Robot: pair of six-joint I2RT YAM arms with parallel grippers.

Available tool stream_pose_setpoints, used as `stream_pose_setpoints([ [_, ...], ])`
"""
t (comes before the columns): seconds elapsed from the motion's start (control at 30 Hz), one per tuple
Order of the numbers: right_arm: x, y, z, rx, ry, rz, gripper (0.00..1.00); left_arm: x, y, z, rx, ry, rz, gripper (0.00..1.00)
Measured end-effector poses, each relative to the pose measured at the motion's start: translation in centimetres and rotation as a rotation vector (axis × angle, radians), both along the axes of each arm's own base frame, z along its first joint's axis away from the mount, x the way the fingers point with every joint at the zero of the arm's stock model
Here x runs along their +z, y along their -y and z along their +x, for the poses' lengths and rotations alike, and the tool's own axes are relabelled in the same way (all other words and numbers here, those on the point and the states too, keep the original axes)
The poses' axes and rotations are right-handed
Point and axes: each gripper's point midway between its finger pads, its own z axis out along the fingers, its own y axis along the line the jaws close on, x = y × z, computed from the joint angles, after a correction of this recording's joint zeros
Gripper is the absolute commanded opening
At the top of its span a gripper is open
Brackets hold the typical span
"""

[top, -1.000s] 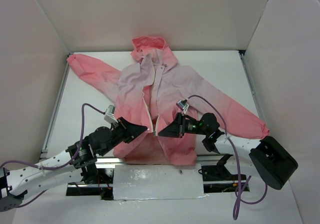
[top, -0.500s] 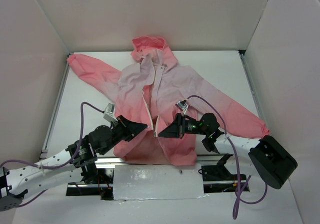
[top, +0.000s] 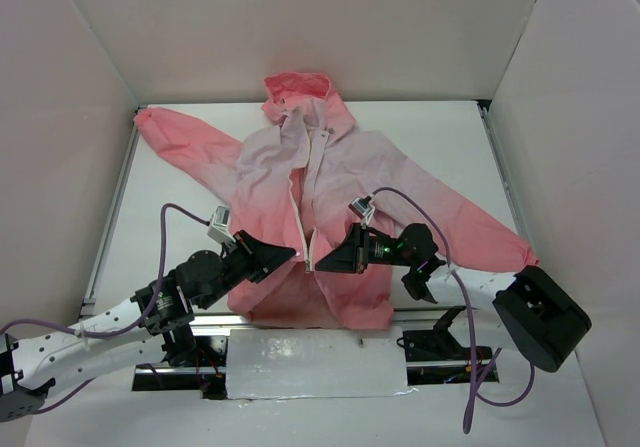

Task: Zip up the jacket

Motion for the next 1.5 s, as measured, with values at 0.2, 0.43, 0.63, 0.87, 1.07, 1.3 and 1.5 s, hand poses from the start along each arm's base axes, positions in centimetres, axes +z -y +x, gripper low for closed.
stream_pose_setpoints([
  [0.2, 0.43, -0.07, 0.03, 0.005, 0.007, 0.01, 0.0, 0.11, 0.0, -0.03, 0.0, -0.004, -0.009, 0.0],
  [0.43, 0.57, -0.06, 0.09, 0.006, 0.011, 0.013, 0.0, 0.44, -0.13, -0.13, 0.002, -0.006, -0.025, 0.0],
  [0.63, 0.57, 0.03, 0.29, -0.001, 0.011, 0.012, 0.0, 0.4, -0.16, -0.14, 0.002, -0.006, -0.024, 0.0],
  [0.87, 0.57, 0.23, 0.63, -0.011, 0.013, 0.011, 0.0, 0.4, -0.22, -0.17, 0.002, -0.007, -0.023, 0.0],
  [1.07, 0.7, 0.29, 0.73, -0.013, 0.019, 0.013, 0.0, 0.26, -0.24, -0.18, 0.002, -0.009, -0.018, 0.0],
  [1.3, 0.86, 0.25, 0.78, -0.011, 0.025, 0.014, 0.0, 0.05, -0.27, -0.16, 0.004, -0.013, -0.011, 0.0],
  [1.5, 0.8, 0.27, 0.74, -0.011, 0.033, 0.01, 0.0, -0.13, -0.58, 0.18, 0.029, -0.012, -0.001, 0.0],
])
